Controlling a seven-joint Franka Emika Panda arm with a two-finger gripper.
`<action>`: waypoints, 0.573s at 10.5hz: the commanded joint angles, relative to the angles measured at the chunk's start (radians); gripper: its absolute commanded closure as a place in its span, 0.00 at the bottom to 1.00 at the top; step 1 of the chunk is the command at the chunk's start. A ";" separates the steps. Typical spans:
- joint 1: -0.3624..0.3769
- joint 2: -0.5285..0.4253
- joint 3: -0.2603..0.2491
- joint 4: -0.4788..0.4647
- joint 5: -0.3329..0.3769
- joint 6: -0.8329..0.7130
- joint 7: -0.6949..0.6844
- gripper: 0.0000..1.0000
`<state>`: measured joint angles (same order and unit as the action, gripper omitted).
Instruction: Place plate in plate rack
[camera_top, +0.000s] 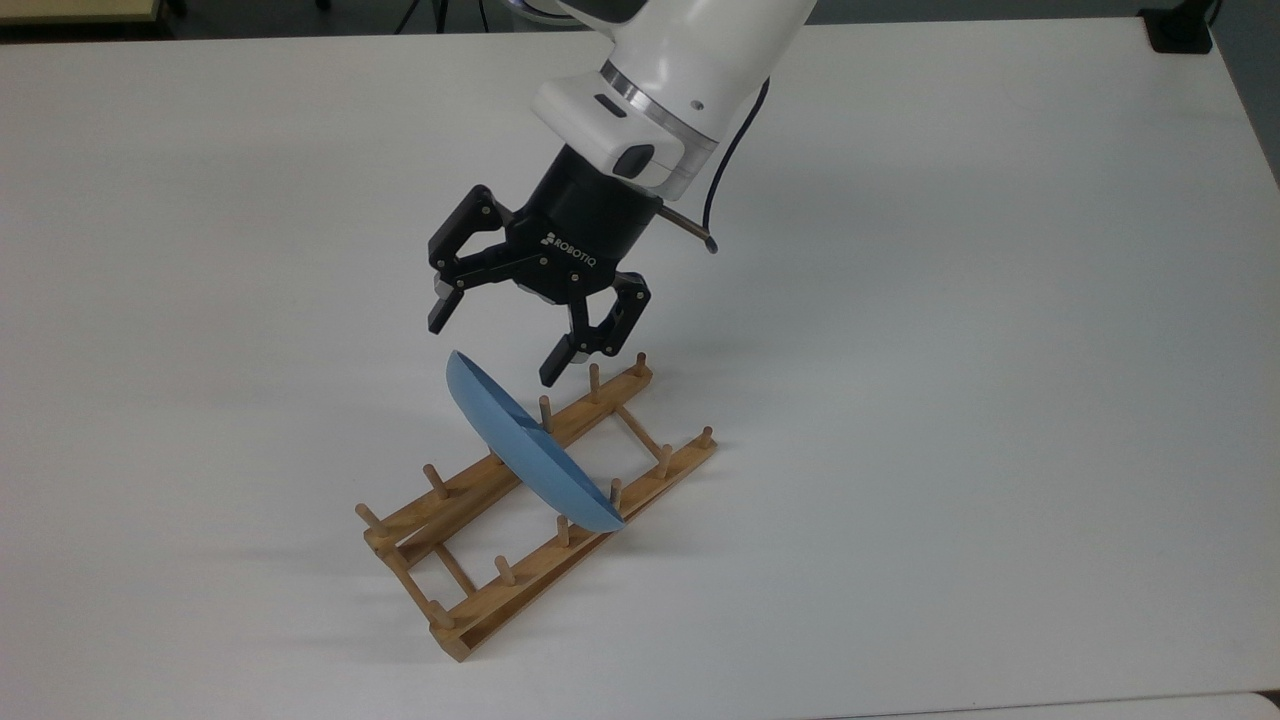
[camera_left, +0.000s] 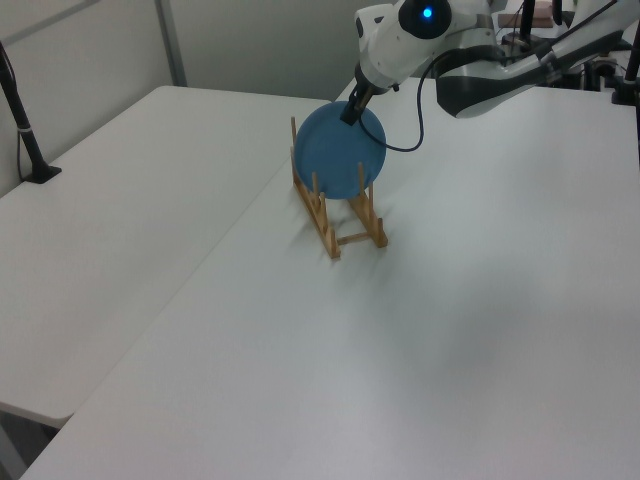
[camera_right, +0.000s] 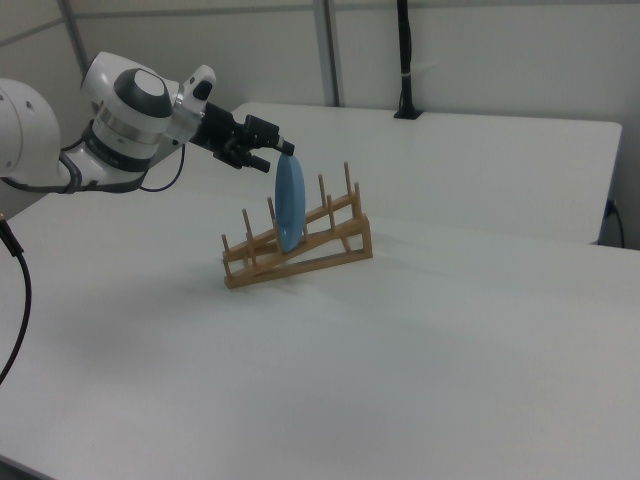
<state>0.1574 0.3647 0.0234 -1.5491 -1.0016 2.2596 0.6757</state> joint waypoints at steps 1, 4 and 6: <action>0.014 -0.016 -0.008 0.024 0.082 -0.001 0.018 0.00; 0.024 -0.073 -0.008 0.034 0.346 -0.093 -0.043 0.00; 0.013 -0.124 -0.016 0.034 0.554 -0.181 -0.173 0.00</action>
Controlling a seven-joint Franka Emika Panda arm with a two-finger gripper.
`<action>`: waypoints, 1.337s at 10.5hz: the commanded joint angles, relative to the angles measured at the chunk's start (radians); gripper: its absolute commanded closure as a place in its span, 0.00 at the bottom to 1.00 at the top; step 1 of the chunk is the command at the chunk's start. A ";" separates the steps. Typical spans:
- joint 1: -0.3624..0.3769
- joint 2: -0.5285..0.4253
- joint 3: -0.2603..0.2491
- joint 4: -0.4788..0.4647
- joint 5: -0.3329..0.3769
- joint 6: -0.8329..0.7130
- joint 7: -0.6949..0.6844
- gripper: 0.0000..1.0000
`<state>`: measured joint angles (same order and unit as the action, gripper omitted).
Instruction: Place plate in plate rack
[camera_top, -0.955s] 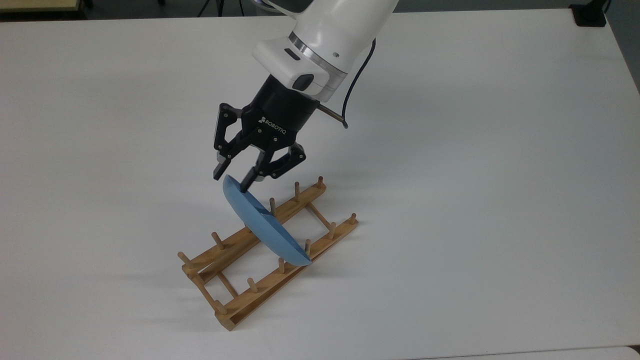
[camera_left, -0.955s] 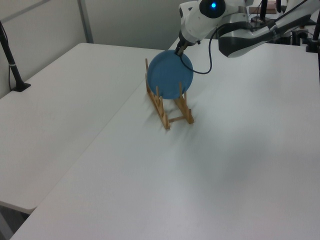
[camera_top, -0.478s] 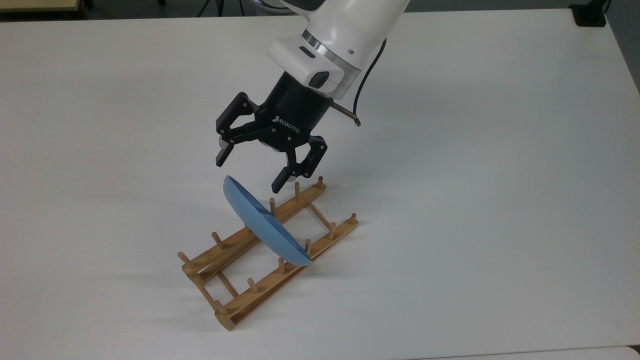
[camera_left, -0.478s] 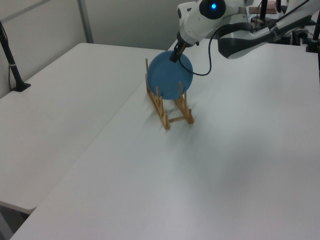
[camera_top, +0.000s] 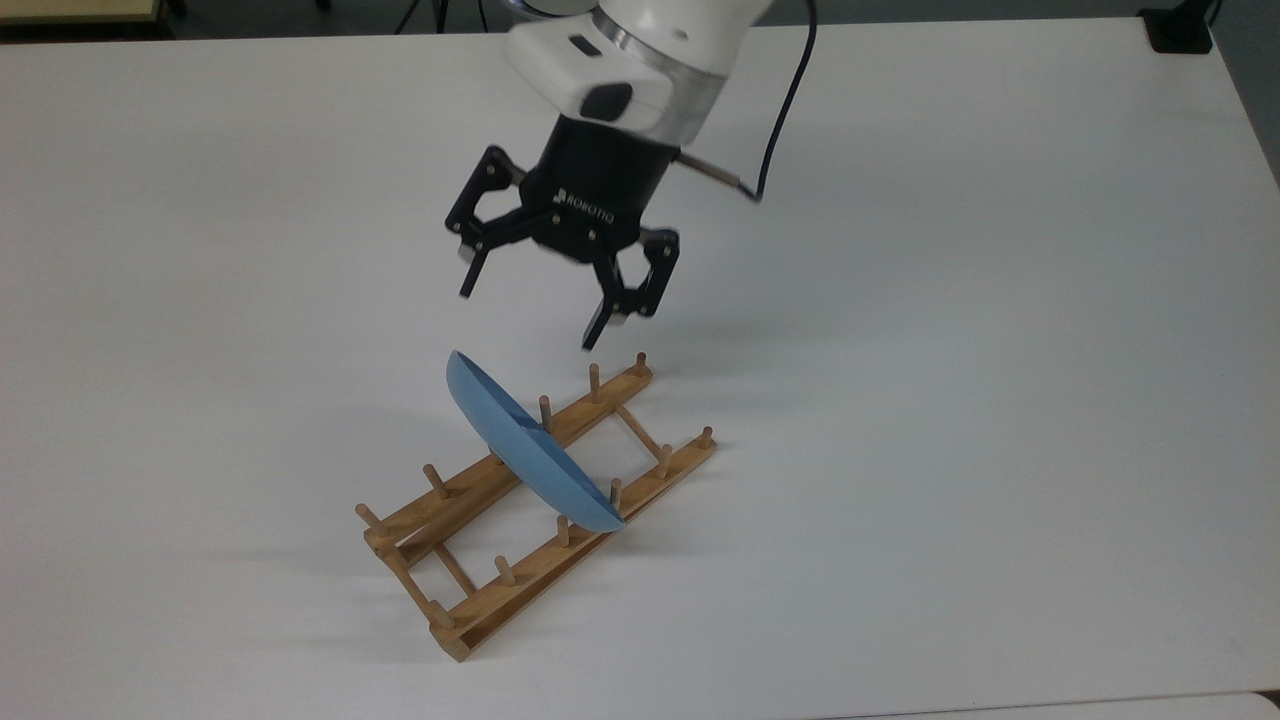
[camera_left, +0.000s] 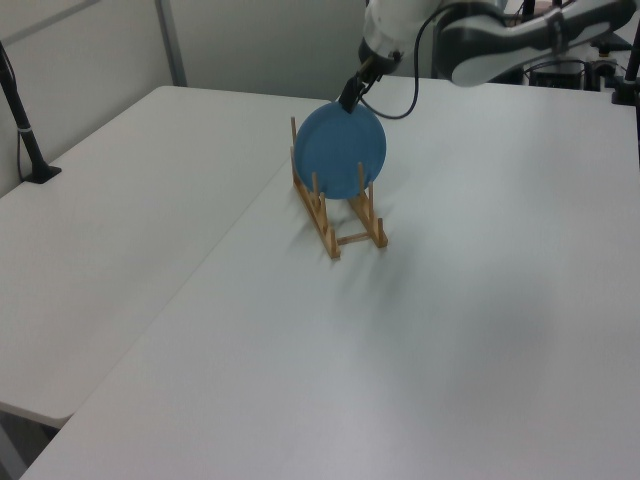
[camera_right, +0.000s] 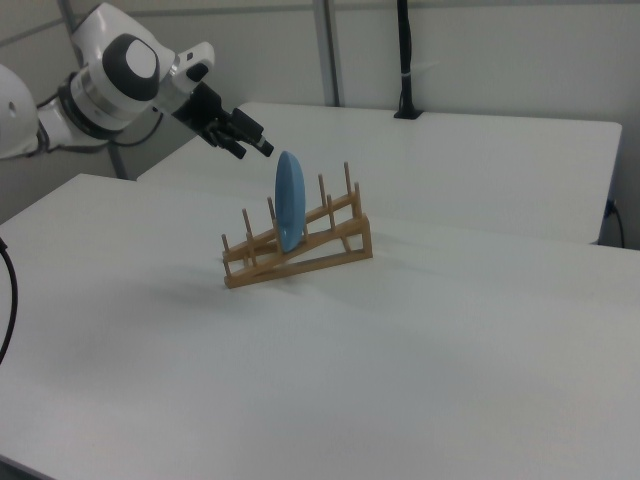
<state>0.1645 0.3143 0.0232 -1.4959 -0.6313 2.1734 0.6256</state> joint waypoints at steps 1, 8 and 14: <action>-0.002 -0.096 -0.022 -0.020 0.276 -0.151 -0.189 0.00; -0.125 -0.265 -0.022 -0.084 0.559 -0.539 -0.593 0.00; -0.180 -0.294 -0.020 -0.107 0.562 -0.598 -0.621 0.00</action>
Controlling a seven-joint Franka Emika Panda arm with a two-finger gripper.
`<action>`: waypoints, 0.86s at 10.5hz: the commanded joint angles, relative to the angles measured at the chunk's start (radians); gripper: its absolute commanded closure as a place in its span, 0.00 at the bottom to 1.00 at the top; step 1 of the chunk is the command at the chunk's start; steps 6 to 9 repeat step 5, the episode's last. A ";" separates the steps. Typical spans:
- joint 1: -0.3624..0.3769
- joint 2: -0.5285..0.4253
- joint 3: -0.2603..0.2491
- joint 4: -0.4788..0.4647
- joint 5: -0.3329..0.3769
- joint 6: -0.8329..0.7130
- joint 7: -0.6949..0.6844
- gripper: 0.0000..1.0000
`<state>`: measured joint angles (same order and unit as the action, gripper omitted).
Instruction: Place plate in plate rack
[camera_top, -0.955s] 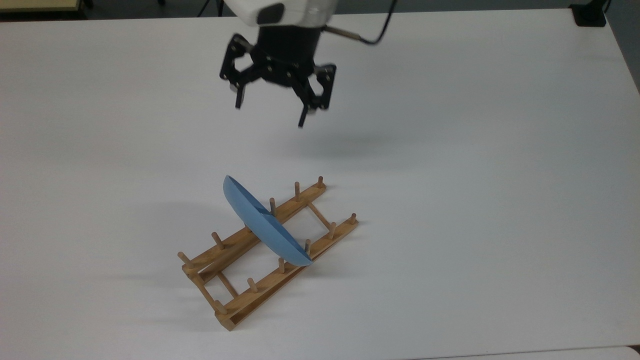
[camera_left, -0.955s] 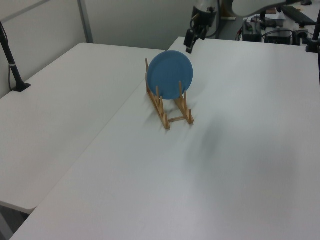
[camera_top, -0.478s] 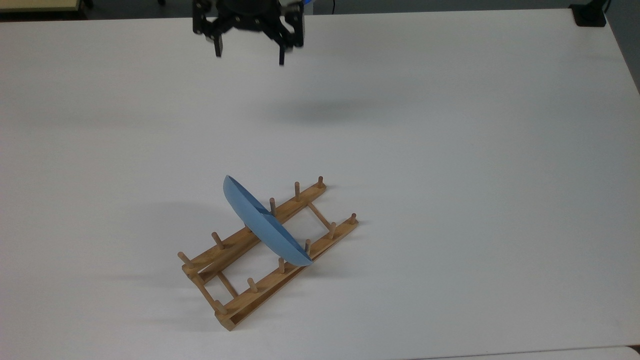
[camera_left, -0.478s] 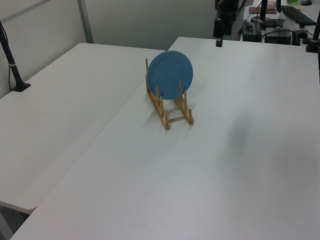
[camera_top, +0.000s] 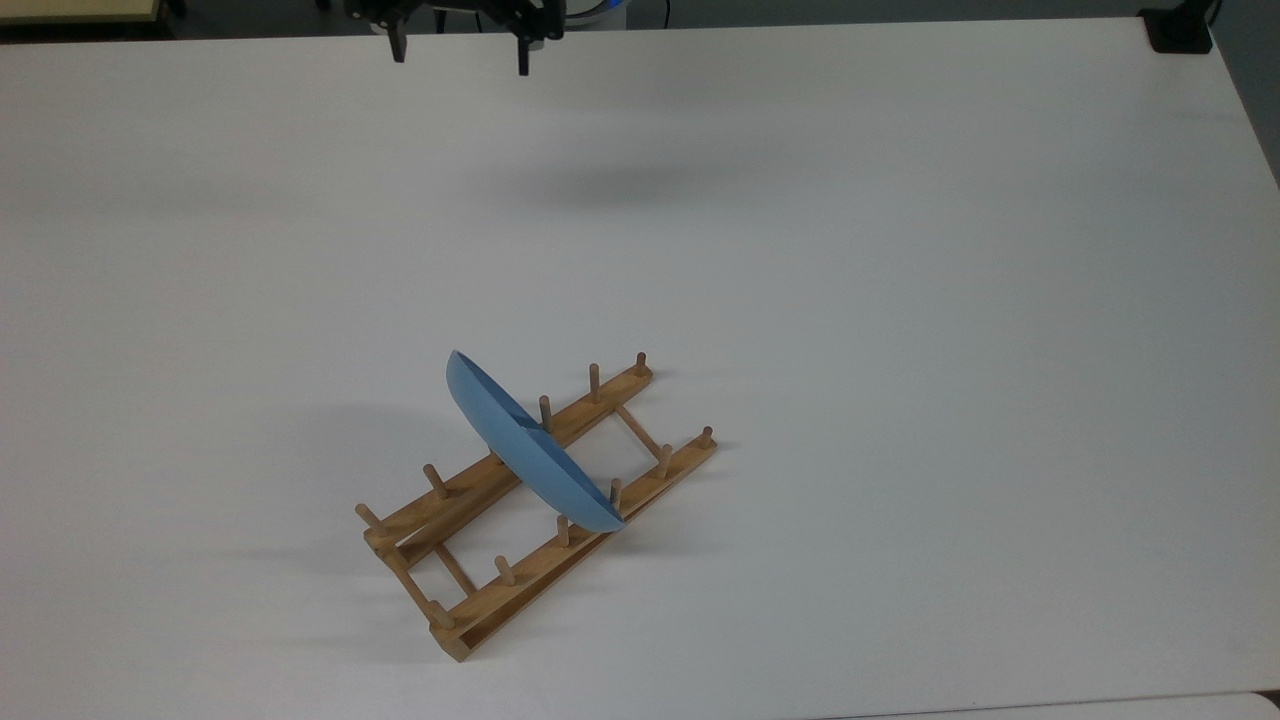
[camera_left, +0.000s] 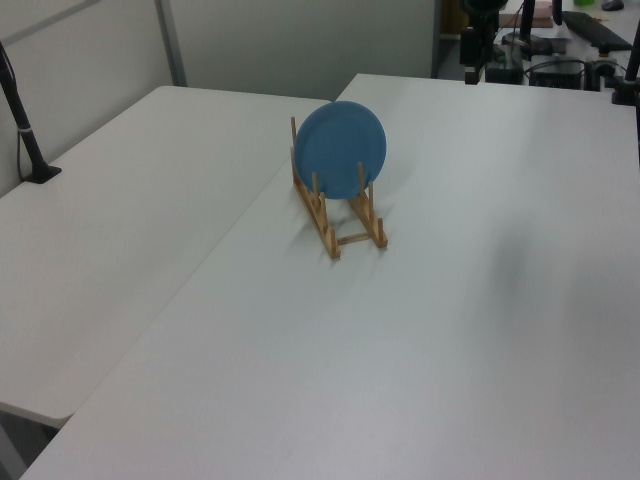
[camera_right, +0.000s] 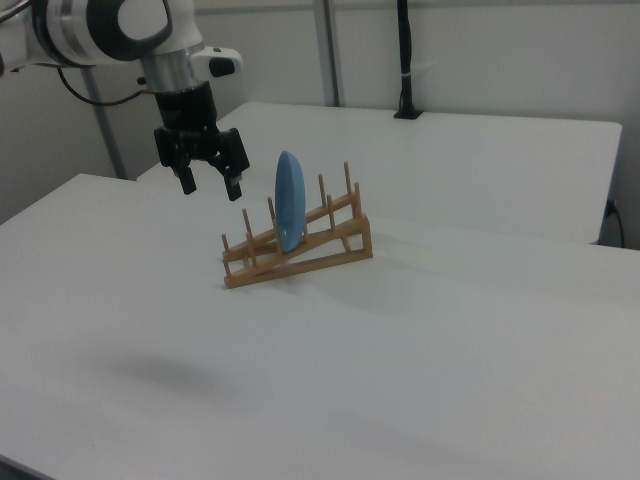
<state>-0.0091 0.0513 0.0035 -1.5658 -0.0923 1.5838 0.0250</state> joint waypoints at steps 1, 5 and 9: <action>-0.008 -0.033 0.000 -0.034 0.023 -0.011 -0.022 0.00; -0.011 -0.031 0.000 -0.033 0.022 -0.015 -0.030 0.00; -0.011 -0.031 0.000 -0.033 0.022 -0.015 -0.030 0.00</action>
